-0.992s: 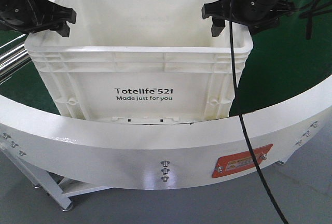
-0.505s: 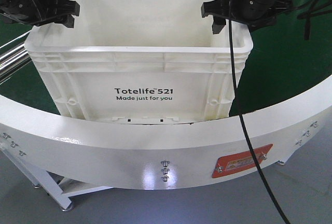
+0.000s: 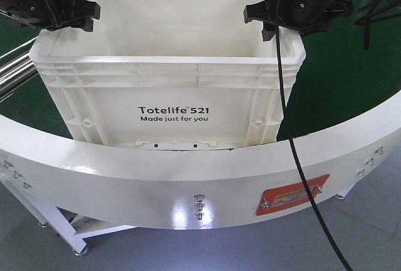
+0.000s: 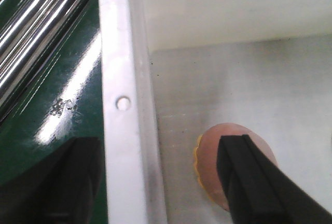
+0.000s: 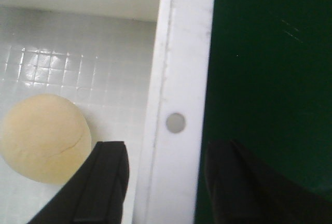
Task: Place moving items into box and shelve
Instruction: 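Lower both grippers and close them on the tote's side rims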
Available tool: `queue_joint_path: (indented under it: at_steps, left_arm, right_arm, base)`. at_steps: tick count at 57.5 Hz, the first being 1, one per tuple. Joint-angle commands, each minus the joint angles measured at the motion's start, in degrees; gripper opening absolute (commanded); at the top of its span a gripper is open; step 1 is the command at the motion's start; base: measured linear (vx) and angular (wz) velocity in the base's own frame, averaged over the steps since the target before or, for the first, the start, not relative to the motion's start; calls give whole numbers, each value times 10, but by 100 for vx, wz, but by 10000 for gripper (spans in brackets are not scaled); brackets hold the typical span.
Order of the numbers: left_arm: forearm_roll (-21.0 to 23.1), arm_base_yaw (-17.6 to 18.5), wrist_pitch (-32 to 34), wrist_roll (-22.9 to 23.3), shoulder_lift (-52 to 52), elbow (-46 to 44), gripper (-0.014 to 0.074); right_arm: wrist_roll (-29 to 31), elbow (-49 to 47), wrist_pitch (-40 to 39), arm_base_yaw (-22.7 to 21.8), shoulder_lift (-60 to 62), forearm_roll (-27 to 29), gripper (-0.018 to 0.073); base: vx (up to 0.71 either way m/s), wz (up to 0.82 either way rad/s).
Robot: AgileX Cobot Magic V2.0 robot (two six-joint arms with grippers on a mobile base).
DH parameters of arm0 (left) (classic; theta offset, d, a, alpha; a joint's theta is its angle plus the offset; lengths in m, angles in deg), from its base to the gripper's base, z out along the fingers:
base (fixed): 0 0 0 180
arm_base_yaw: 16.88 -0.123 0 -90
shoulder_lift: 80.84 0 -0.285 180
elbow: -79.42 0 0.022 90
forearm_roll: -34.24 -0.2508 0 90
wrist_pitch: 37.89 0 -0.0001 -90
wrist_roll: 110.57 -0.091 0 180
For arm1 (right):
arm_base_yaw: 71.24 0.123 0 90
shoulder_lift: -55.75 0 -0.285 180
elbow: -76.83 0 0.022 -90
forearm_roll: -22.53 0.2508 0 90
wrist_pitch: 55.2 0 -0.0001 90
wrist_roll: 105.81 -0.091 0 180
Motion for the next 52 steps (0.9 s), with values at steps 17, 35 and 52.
queue_joint_path:
  at_steps: [17,35,52]
  left_arm:
    - [-4,-2,25,2,26,-19,432]
    - [-3,-2,25,2,26,-19,207]
    - [-3,-2,17,2,26,-19,118]
  right_arm:
    - [-3,-19,-27,-3,29,-8,269]
    - [-3,-19,-24,-3,29,-7,146]
    - [-3,-19,-24,-3,29,-8,100]
  base:
    - [0,0]
    - [0,0]
    - [0,0]
